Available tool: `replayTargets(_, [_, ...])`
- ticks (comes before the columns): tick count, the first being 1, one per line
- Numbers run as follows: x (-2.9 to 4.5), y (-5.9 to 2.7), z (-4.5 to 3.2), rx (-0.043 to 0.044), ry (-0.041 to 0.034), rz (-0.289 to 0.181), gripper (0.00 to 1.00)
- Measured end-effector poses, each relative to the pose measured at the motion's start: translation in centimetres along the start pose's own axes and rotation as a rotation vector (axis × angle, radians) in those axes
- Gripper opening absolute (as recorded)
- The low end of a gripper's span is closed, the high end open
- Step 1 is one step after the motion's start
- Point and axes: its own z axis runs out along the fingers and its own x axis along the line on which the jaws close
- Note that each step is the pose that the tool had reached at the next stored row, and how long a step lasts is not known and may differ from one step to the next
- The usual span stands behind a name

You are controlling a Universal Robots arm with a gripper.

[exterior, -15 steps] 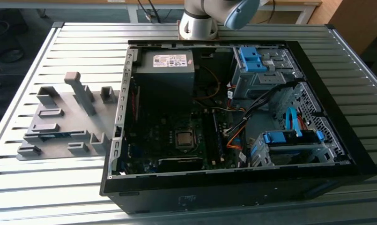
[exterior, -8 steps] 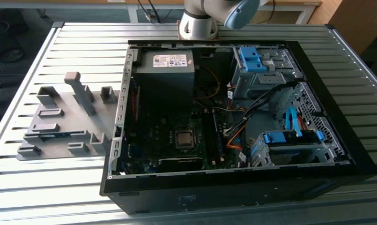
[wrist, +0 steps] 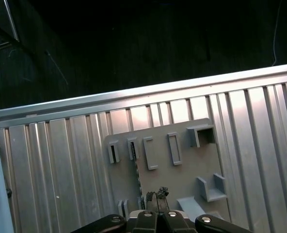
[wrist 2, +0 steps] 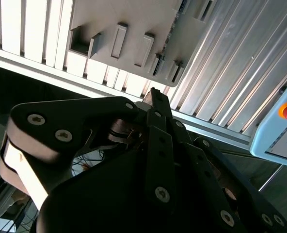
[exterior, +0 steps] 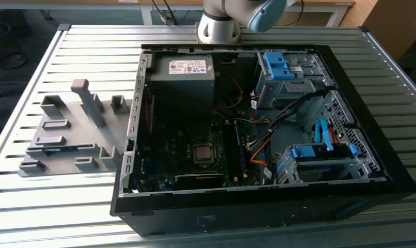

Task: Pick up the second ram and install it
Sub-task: 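Pick up the second ram and move it above second insertion slot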

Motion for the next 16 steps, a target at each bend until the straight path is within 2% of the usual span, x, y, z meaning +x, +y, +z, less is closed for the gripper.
replayTargets(6, [0.02,-0.01,0.02,-0.0010,0.0018,-0.040,0.11])
replayTargets(16, [0.05,0.05,0.11,-0.0039,0.0071,-0.160,0.11])
